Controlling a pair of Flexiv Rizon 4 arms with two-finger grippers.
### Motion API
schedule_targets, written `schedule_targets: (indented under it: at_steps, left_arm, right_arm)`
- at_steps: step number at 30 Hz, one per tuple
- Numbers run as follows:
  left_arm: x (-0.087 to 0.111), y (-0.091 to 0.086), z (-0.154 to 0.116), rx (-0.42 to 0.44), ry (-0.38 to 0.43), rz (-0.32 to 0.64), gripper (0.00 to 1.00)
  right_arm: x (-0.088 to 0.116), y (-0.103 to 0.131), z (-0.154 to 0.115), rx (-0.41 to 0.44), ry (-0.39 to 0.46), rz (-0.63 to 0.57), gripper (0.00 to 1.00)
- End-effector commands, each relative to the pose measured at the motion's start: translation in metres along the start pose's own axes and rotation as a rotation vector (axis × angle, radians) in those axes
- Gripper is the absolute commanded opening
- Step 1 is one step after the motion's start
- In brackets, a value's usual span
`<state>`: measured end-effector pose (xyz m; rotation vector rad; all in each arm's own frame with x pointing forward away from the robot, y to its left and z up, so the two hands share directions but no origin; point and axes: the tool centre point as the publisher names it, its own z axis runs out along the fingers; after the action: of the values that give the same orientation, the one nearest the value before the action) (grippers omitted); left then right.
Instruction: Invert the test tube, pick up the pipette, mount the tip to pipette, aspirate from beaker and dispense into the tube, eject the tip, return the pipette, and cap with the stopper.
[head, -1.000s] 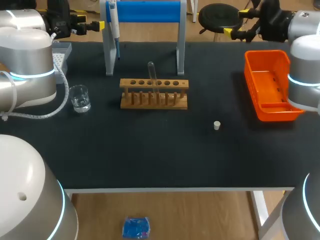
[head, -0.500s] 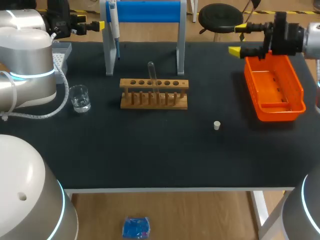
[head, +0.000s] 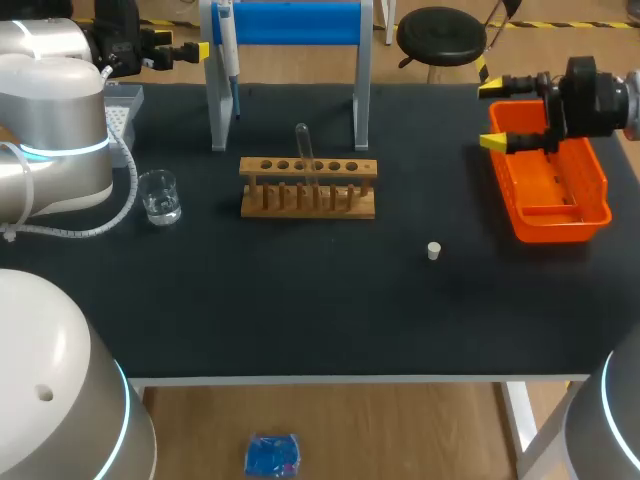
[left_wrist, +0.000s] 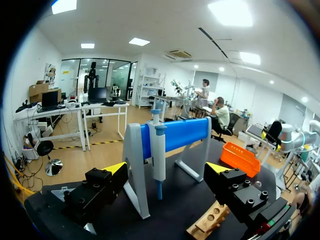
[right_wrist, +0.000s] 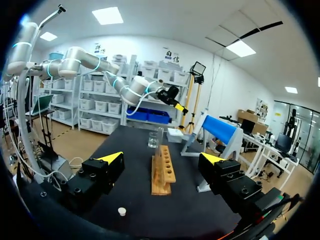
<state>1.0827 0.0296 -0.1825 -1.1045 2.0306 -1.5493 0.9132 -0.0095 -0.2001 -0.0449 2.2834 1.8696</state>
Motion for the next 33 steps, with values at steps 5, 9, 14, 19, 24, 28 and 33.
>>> schedule_targets:
  at_steps: [5, 9, 14, 19, 24, 28, 33]
  left_arm:
    - [0.0, 0.0, 0.0, 0.0, 0.0, 0.0, 1.0]
    - [0.0, 0.0, 0.0, 0.0, 0.0, 0.0, 1.0]
    - [0.003, 0.002, 0.001, 0.003, 0.01, 0.019, 1.0]
    - [0.031, 0.019, 0.002, 0.014, 0.038, 0.135, 1.0]
    - [0.064, 0.038, -0.006, 0.026, 0.067, 0.214, 1.0]
    - [0.091, 0.05, -0.012, 0.035, 0.098, 0.257, 1.0]
    - [0.119, 0.06, -0.017, 0.038, 0.145, 0.313, 1.0]
  right_arm:
    - [-0.002, -0.001, -0.001, -0.001, 0.011, 0.0, 1.0]
    - [-0.002, -0.001, -0.001, -0.001, 0.011, 0.0, 1.0]
    - [-0.002, -0.001, -0.001, -0.001, 0.011, 0.0, 1.0]
    - [-0.002, -0.001, -0.001, -0.001, 0.011, 0.0, 1.0]
    - [-0.002, -0.001, -0.001, -0.001, 0.011, 0.0, 1.0]
    - [-0.002, -0.001, -0.001, -0.001, 0.011, 0.0, 1.0]
    - [-0.002, -0.001, -0.001, -0.001, 0.011, 0.0, 1.0]
